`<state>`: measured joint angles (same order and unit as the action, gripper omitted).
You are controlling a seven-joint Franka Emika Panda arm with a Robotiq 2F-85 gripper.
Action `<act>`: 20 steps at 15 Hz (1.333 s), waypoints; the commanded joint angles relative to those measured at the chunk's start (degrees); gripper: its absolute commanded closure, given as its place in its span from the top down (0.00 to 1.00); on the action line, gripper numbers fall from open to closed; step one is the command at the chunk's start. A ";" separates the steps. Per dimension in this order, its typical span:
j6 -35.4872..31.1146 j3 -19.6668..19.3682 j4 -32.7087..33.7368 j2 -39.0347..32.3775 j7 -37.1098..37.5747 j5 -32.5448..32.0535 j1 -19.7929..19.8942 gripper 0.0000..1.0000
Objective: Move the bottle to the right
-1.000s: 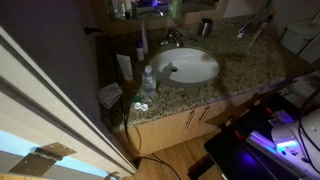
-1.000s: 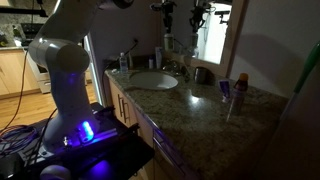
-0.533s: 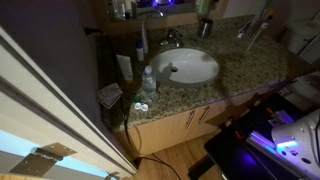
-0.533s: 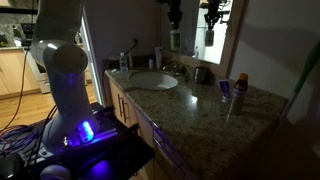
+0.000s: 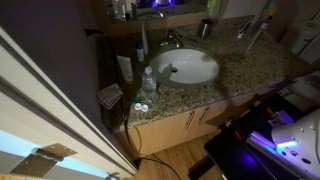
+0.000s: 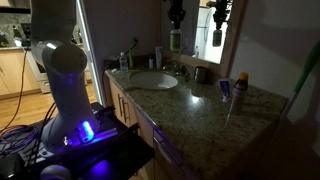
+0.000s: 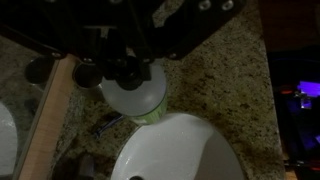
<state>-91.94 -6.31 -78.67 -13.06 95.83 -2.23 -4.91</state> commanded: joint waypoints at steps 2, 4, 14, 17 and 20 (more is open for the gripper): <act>-0.55 1.31 0.23 -1.17 1.27 -0.91 0.86 0.07; -3.93 -0.63 -5.17 0.91 2.62 -1.91 0.15 0.07; -16.06 -3.71 -35.54 22.30 22.16 -4.41 9.86 0.07; -18.27 -4.30 -45.09 28.60 28.25 -3.88 13.85 0.07; -14.56 -3.17 -38.99 24.21 25.17 -4.43 14.18 0.30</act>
<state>-106.58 -10.88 -117.75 11.25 121.27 -6.97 7.73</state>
